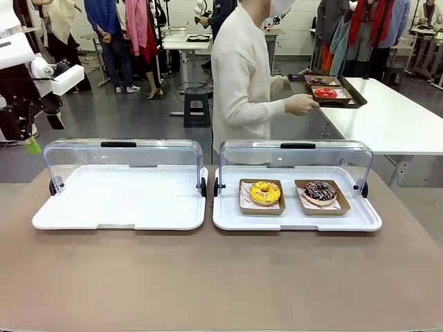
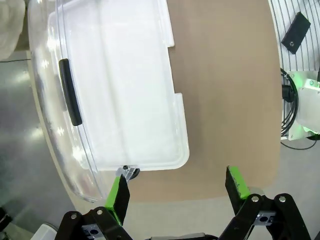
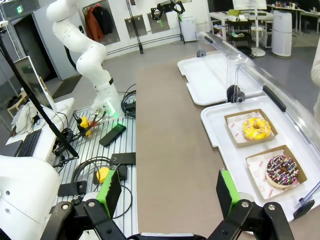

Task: Provide the desired donut to the person.
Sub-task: Place the picked Paper togo box onto the Handle tray extended by the person.

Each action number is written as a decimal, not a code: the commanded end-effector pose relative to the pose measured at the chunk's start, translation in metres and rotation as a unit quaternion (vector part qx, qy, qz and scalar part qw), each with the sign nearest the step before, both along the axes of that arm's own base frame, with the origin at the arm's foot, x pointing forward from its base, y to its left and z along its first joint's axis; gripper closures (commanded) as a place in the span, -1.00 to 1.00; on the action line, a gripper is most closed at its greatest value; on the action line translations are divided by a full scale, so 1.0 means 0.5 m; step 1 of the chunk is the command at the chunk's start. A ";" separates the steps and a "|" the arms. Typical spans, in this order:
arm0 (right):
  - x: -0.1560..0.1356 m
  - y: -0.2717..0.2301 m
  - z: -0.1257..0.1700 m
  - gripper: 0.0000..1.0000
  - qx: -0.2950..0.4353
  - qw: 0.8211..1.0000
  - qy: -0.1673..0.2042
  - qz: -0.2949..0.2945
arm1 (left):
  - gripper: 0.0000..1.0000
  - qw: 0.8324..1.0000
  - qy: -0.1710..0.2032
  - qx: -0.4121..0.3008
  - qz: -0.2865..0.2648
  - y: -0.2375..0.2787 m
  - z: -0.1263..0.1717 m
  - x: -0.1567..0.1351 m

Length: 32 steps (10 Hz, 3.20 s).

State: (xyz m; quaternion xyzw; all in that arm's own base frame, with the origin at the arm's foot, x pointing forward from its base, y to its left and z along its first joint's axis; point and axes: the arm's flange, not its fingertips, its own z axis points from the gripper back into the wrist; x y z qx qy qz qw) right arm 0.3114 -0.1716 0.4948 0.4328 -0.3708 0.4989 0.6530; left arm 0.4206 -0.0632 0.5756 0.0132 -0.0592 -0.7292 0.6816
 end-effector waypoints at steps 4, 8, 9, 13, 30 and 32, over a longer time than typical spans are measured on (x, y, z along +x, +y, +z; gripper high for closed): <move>0.001 -0.001 0.001 -1.00 0.006 1.000 -0.004 0.002 | -1.00 0.977 0.020 -0.213 0.014 0.246 -0.049 0.041; 0.001 -0.001 0.001 -1.00 0.006 1.000 -0.004 0.002 | -1.00 0.912 0.009 -0.410 0.015 0.506 -0.135 0.044; 0.001 -0.001 0.001 -1.00 0.006 1.000 -0.004 0.002 | -1.00 0.895 0.021 -0.446 0.019 0.555 -0.163 0.040; 0.001 -0.001 0.001 -1.00 0.006 1.000 -0.004 0.002 | -1.00 0.869 0.016 -0.494 0.009 0.667 -0.234 0.036; 0.001 -0.001 0.001 -1.00 0.006 1.000 -0.004 0.002 | -1.00 0.851 -0.046 -0.519 -0.072 0.670 -0.260 0.039; 0.001 -0.001 0.001 -1.00 0.006 1.000 -0.004 0.002 | -1.00 0.851 -0.046 -0.519 -0.072 0.670 -0.260 0.039</move>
